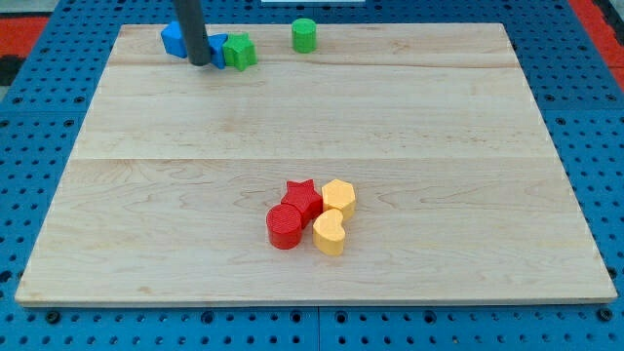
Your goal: Push the blue cube to the left side of the green star
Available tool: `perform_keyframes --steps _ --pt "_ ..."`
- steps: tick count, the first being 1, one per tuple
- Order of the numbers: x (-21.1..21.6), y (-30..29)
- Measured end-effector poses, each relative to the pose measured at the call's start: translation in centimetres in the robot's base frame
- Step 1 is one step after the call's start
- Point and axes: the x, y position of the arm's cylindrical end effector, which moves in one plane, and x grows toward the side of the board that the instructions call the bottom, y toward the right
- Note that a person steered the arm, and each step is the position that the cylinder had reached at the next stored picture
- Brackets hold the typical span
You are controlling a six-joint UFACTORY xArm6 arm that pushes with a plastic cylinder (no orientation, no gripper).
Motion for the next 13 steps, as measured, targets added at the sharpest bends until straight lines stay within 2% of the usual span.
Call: perform_keyframes --steps 5,6,7,8,9,11,13 --pt "0.0 5.0" --pt "1.5 4.9" --pt "2.5 -0.3" --pt "0.9 -7.3" --pt "-2.4 -10.0" --pt "-3.6 -6.9" --pt "-5.5 -7.7"
